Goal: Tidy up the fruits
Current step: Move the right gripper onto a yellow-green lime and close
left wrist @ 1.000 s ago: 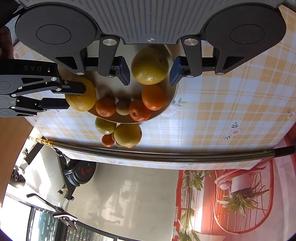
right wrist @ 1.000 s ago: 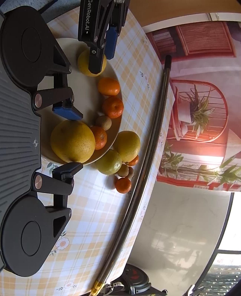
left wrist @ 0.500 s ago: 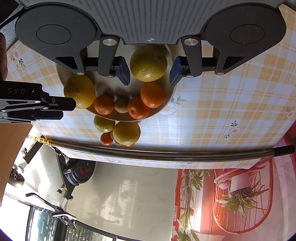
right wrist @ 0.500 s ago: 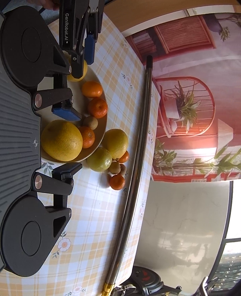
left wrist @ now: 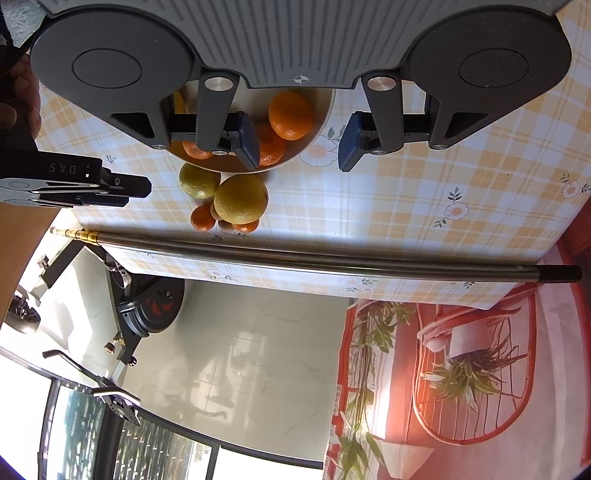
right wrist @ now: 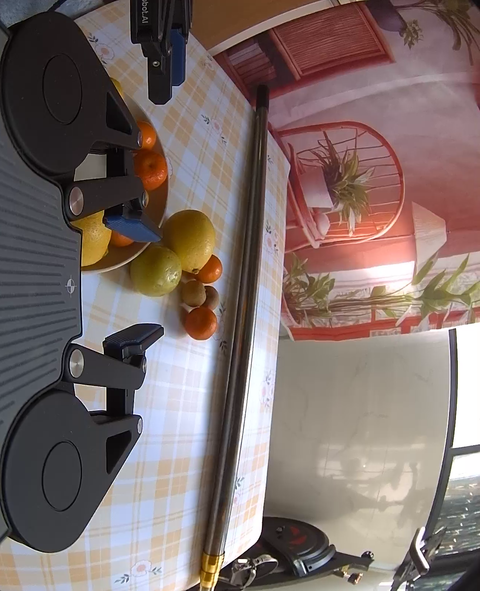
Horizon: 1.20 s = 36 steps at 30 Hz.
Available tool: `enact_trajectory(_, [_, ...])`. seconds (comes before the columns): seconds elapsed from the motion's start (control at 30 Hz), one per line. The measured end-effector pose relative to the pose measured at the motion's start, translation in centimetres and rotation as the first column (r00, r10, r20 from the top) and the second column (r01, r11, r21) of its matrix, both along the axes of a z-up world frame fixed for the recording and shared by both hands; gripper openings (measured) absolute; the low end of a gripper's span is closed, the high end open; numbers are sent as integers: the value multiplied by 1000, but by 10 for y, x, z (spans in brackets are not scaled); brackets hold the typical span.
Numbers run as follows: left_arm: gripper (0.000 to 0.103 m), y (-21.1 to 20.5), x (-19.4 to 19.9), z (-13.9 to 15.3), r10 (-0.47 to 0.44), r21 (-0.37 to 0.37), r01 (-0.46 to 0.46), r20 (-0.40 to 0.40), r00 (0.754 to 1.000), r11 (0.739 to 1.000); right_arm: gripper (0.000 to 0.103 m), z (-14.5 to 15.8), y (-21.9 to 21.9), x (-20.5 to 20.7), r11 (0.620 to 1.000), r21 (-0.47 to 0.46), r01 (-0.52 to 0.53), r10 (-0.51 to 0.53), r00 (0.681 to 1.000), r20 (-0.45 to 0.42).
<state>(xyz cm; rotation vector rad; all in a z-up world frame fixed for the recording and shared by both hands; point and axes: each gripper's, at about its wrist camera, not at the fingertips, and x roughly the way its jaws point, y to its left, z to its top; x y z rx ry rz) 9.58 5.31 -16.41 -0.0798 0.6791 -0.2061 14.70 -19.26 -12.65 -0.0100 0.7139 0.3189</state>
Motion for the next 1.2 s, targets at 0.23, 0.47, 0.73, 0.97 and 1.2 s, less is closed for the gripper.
enact_trajectory(0.23, [49,-4,4,4,5,-14,-5,0,1000,1000,46,-17,4,36,999,45,-9,12,997,-74])
enact_trajectory(0.47, [49,1,9,-6,18,-22,-18,-40,999,1000,46,-43,13,70,997,80,13,1,985,-174])
enact_trajectory(0.73, [49,0,14,-11,22,-26,-24,-66,998,999,44,-60,19,85,992,123,16,14,971,-238])
enact_trajectory(0.97, [49,-1,18,-14,16,-23,-18,-80,997,1000,43,-63,10,83,987,156,30,6,975,-222])
enact_trajectory(1.2, [49,-5,28,-15,-2,-24,-1,-97,995,1000,43,-57,-16,60,996,65,58,-55,998,-43])
